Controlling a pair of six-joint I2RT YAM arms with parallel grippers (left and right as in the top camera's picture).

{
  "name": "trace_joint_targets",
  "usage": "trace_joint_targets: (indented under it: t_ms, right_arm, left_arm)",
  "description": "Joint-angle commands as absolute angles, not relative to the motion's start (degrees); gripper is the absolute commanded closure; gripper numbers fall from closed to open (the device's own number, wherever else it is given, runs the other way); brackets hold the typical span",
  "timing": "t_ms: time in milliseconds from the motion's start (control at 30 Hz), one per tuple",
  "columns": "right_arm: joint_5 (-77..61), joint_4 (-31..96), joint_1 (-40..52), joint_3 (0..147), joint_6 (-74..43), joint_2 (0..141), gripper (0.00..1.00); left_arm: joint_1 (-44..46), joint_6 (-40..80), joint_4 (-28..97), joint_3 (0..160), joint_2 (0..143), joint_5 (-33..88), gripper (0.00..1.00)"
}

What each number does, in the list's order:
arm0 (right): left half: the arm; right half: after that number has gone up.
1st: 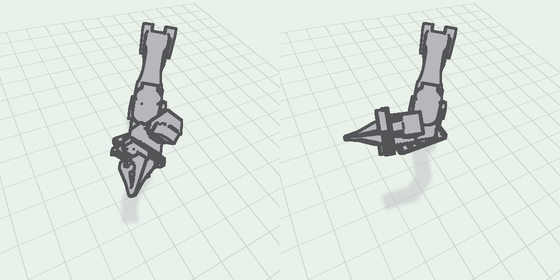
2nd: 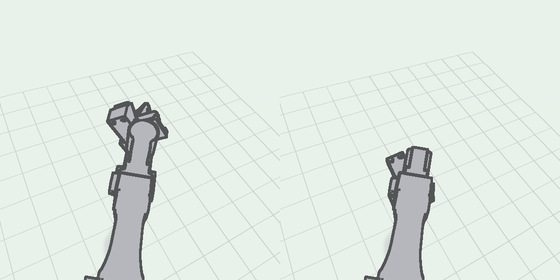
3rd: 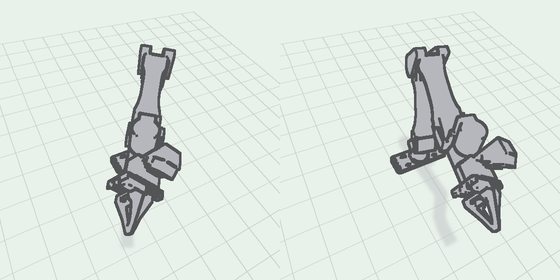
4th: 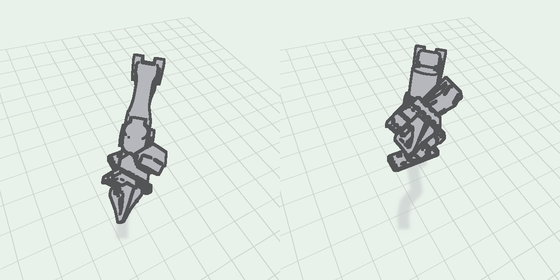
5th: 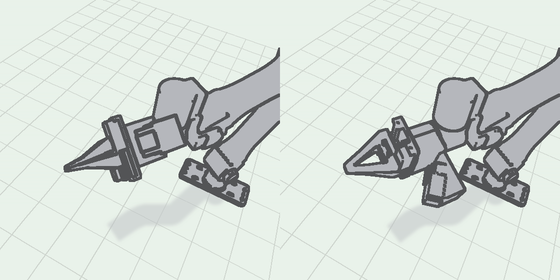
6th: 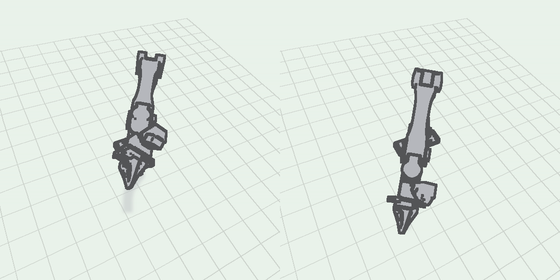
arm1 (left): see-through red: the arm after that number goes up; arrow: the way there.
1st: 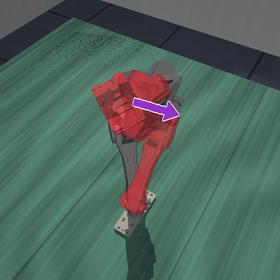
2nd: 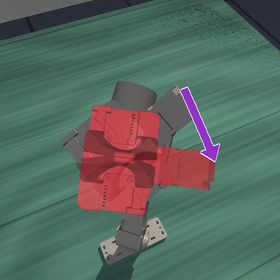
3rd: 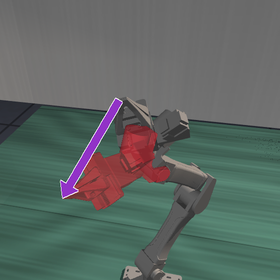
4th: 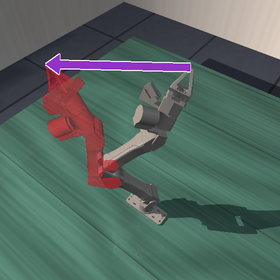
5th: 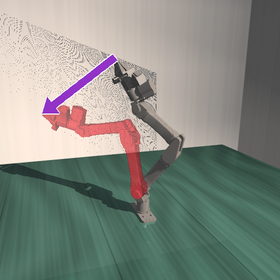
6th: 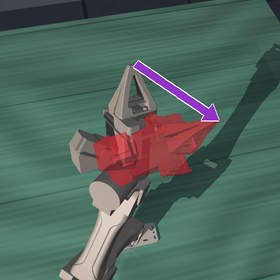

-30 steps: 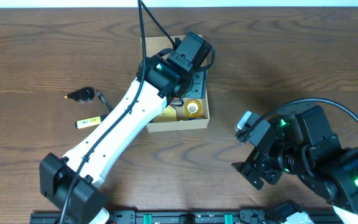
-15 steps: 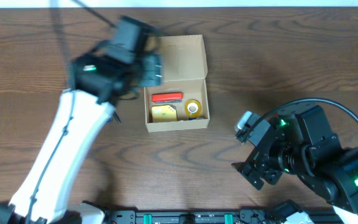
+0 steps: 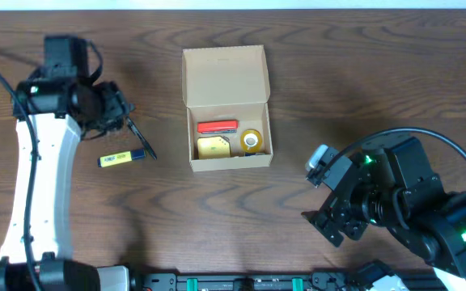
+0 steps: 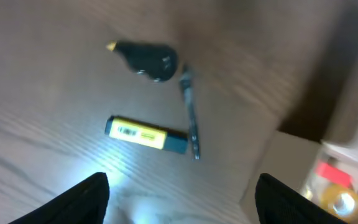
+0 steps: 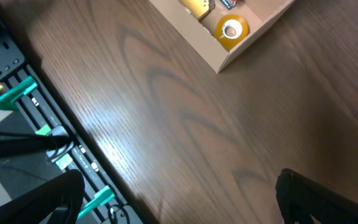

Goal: Pack container
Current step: 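Withdraw the left gripper back toward the remaining items, then grasp the black correction-tape dispenser with the left gripper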

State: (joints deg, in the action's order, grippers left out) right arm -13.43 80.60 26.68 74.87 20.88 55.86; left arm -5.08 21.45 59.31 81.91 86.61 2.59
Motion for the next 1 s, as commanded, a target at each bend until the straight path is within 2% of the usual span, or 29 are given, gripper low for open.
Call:
trace_joint_targets:
  t_ms: [0,100,200,267,300,500,667,867,967]
  right_arm:
    - [-13.5,80.6,26.2,74.8,20.2,55.8,0.01]
    - [-13.5,80.6,26.2,74.8,20.2,55.8,0.01]
    - [-13.5,80.6,26.2,74.8,20.2,55.8,0.01]
    - [-13.5,80.6,26.2,74.8,20.2,55.8,0.01]
    - [-13.5,80.6,26.2,74.8,20.2,55.8,0.01]
    - [-13.5,80.6,26.2,74.8,20.2,55.8,0.01]
    - [-13.5,80.6,26.2,74.8,20.2,55.8,0.01]
    - [-13.5,80.6,26.2,74.8,20.2,55.8,0.01]
    - [-13.5,80.6,26.2,74.8,20.2,55.8,0.01]
  left_arm:
    - [-8.5,31.6,55.4,76.0,87.0,5.9,0.25]
    - [-9.5,38.9,48.8,71.4,87.0,5.5,0.22]
    - [-9.3,43.7,42.8,68.6,87.1,2.4,0.09]
    - [-9.3,44.9,39.6,67.5,87.1,1.5,0.08]
    - [-9.3,45.0,38.3,67.3,87.1,1.7,0.04]
    - [-9.3,45.5,36.8,67.2,87.1,4.0,0.05]
    - [-9.3,50.5,35.1,67.2,87.3,4.2,0.04]
    - [-9.3,70.3,40.7,67.2,88.1,-1.9,0.0]
    - [-9.2,72.3,41.0,67.7,89.8,-2.0,0.0]
